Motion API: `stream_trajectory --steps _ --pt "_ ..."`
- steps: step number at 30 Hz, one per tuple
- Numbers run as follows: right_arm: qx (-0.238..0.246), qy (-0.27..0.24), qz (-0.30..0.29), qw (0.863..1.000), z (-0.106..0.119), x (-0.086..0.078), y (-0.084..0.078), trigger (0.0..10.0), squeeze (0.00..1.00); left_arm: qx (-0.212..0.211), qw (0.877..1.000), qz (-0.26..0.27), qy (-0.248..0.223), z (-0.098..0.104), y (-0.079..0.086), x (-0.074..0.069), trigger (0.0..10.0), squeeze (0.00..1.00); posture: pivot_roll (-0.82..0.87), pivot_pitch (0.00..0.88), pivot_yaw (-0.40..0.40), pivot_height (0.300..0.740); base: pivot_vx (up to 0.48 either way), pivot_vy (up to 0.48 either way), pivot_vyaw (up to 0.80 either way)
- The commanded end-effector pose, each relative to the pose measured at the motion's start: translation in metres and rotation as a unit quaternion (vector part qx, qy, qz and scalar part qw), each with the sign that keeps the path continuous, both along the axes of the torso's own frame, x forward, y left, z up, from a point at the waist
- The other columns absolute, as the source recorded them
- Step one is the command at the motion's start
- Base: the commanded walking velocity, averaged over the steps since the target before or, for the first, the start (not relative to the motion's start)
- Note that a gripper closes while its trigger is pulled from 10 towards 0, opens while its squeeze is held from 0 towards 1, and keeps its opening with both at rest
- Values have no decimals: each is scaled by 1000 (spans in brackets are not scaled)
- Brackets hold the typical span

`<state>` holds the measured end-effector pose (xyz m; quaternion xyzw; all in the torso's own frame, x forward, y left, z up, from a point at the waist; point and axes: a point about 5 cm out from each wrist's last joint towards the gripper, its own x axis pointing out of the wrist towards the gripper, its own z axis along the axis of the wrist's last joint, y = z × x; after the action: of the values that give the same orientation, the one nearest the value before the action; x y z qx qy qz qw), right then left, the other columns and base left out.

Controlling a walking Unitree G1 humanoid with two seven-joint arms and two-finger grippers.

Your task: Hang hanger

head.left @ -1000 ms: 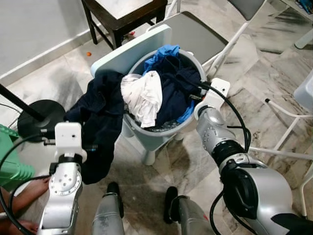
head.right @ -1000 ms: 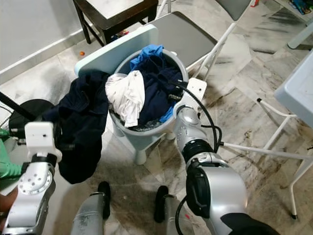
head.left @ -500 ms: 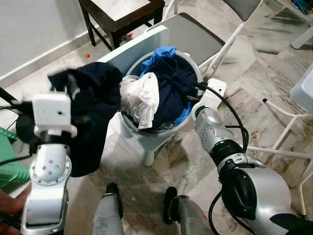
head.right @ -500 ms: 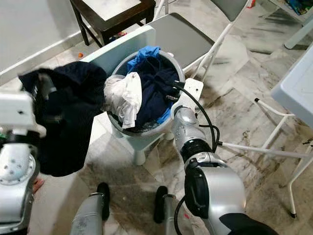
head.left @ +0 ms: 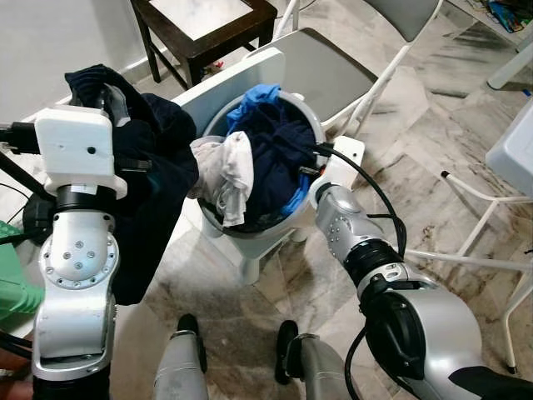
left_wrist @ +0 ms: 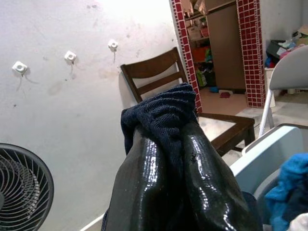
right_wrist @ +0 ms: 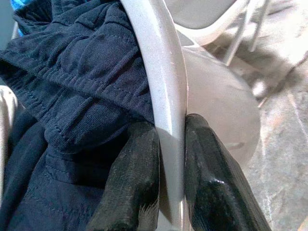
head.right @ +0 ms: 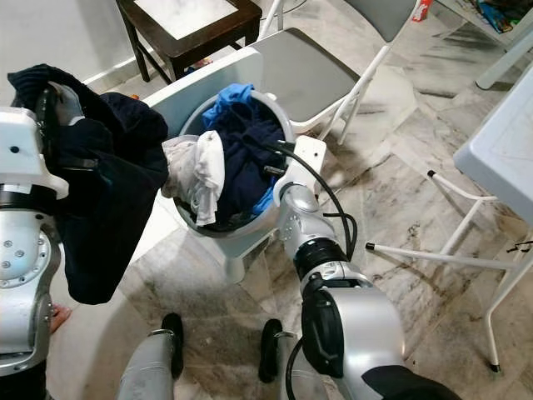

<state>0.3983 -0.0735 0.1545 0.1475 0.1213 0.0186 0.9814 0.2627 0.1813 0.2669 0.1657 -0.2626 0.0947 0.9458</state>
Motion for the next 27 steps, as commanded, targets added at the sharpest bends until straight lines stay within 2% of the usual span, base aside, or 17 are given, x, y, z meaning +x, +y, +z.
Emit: stream_trajectory --steps 1,4,7,17,22,24,25,27 --pt "41 26 26 998 -4 -3 14 0 0 2 1000 0 -18 6 -3 -4 10000 0 256 273 -91 740 0 0 0" --pt "53 26 25 998 3 -1 14 0 0 1 1000 -1 -13 6 -3 -2 10000 0 252 273 -89 740 0 0 0" --pt "88 31 26 995 14 3 16 0 0 -1 1000 -2 -7 2 -3 -1 10000 0 248 267 -85 740 0 0 0" --pt "108 38 38 993 21 3 21 0 0 -4 1000 -3 5 -5 -4 2 10000 0 248 262 -82 740 0 0 0" --pt "58 35 22 997 7 1 6 0 0 -4 1000 -2 20 -15 -4 2 10000 0 243 273 -84 740 0 0 0" --pt "28 27 10 999 3 1 -2 0 0 -7 1000 -1 27 -19 -4 2 10000 0 239 275 -83 740 0 0 0" --pt "1 20 -9 1000 -1 1 -14 0 0 -7 999 0 32 -22 -3 2 10000 0 235 280 -81 740 0 0 0" --pt "-15 13 -18 1000 -2 1 -20 0 0 -8 999 0 35 -23 -3 2 10000 0 233 283 -79 740 0 0 0"
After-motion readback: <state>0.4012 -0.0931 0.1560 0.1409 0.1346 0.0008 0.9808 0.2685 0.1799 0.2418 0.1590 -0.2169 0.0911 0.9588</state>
